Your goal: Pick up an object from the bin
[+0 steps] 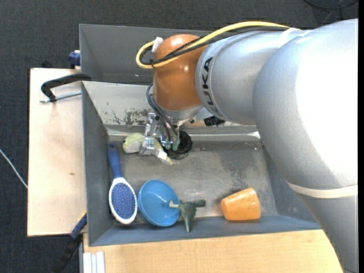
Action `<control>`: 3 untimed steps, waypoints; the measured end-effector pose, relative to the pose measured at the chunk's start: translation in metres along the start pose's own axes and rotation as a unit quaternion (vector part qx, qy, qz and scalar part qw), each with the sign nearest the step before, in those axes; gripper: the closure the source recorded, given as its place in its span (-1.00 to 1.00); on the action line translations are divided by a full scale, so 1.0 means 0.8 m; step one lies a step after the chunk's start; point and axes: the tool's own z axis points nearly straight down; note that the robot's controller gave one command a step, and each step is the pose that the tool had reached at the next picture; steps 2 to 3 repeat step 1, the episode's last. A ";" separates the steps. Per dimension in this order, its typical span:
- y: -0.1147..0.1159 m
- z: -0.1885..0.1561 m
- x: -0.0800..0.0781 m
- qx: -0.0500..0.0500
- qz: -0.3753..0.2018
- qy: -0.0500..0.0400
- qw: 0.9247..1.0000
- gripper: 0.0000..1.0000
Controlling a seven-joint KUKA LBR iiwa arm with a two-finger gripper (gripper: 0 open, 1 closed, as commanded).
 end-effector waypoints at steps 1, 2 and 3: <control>0.002 -0.086 -0.004 -0.001 0.000 -0.003 1.000 1.00; 0.002 -0.086 -0.004 -0.001 0.000 -0.003 1.000 1.00; 0.002 -0.086 -0.004 -0.001 0.000 -0.003 1.000 1.00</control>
Offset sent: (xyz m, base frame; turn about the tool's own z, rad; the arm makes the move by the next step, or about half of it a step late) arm 0.0001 0.0000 0.0628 0.0000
